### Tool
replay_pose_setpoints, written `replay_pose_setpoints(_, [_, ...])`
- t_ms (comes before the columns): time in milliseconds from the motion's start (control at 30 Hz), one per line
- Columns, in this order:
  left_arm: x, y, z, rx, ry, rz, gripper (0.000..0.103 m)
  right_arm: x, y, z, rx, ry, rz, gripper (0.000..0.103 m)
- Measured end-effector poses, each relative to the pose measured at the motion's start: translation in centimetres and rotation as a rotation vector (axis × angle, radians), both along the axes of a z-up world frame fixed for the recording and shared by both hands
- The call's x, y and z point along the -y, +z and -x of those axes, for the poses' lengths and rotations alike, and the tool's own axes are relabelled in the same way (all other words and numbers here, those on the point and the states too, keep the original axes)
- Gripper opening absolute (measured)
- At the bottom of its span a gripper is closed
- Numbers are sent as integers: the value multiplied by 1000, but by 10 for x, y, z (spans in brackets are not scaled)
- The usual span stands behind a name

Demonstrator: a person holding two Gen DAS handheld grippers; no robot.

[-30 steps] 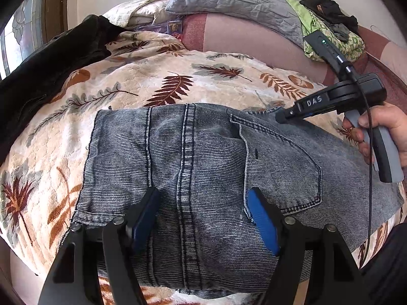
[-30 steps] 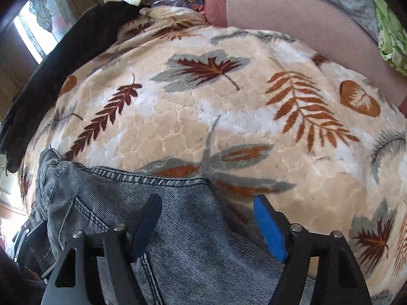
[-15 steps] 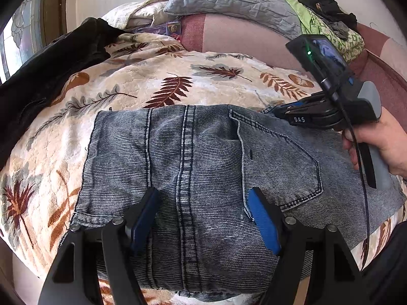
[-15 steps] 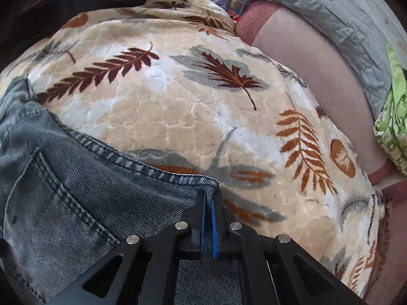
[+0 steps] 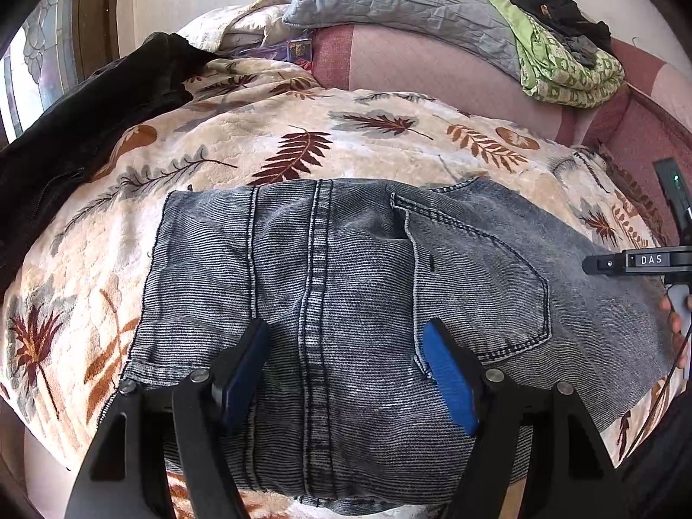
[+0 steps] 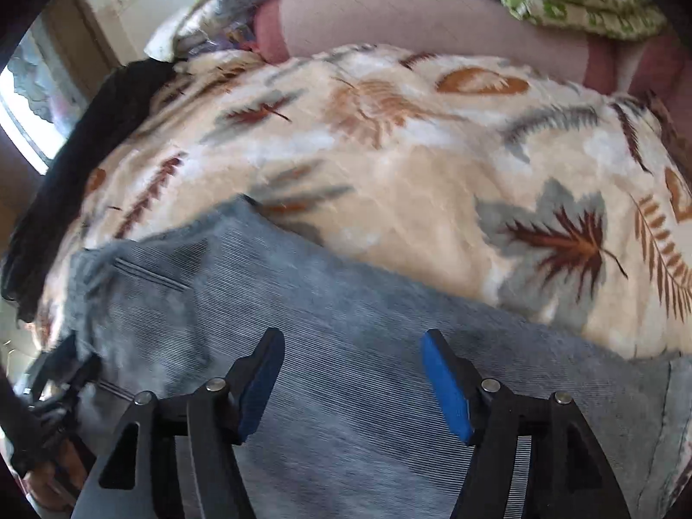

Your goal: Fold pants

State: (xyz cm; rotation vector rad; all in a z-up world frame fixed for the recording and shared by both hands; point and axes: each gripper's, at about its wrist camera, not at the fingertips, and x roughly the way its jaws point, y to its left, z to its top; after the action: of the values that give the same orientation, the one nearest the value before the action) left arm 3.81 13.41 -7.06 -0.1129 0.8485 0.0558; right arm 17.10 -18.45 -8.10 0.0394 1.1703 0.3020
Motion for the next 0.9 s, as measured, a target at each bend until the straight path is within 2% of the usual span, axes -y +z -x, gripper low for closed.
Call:
replay_pose_setpoints(100, [1,0,1,5,7,-9,74,41,15,9,29,-87,-208,69])
replay_pose_setpoints(267, [2,1,2,13,17,-16,74,109,35,23,59,-134,-345,69])
replay_pose_setpoints(300, [3,1,2,16,19,-22,74,129,28,20,53,-187,-371,74])
replay_pose_setpoints(333, [4,1,2,18,20,-29,74,151,15,13,20,-260,-381,82])
replay_pose_setpoints(367, [6,1,1,18,19,-35,74,171,-6,4,-52,-320,-406,83])
replay_pose_setpoints(400, [7,2,1,18,21,-43,74,190,-16,0,-77,-349,-525,79])
replay_pose_setpoints(433, [8,3,2,20,20,-50,74,202,-13,2,-65,-375,-623,78])
replay_pose_setpoints(467, [8,6,4,27,18,-55,74,208,-5,6,-47,-380,-666,78])
replay_pose_setpoints(567, [15,16,10,50,31,-86,74,215,19,20,44,-326,-704,79])
replay_pose_setpoints(633, [22,21,14,55,26,-69,74,215,10,19,13,-311,-676,84])
replay_pose_setpoints(667, [28,24,15,55,13,-54,74,214,-2,15,-27,-323,-610,85])
replay_pose_setpoints(700, [35,26,16,51,-5,-47,74,218,-14,12,-50,-343,-580,81])
replay_pose_setpoints(833, [65,31,19,62,-80,-96,74,224,7,32,46,-323,-700,80])
replay_pose_setpoints(900, [79,29,14,44,-118,-94,74,224,15,35,68,-299,-721,80])
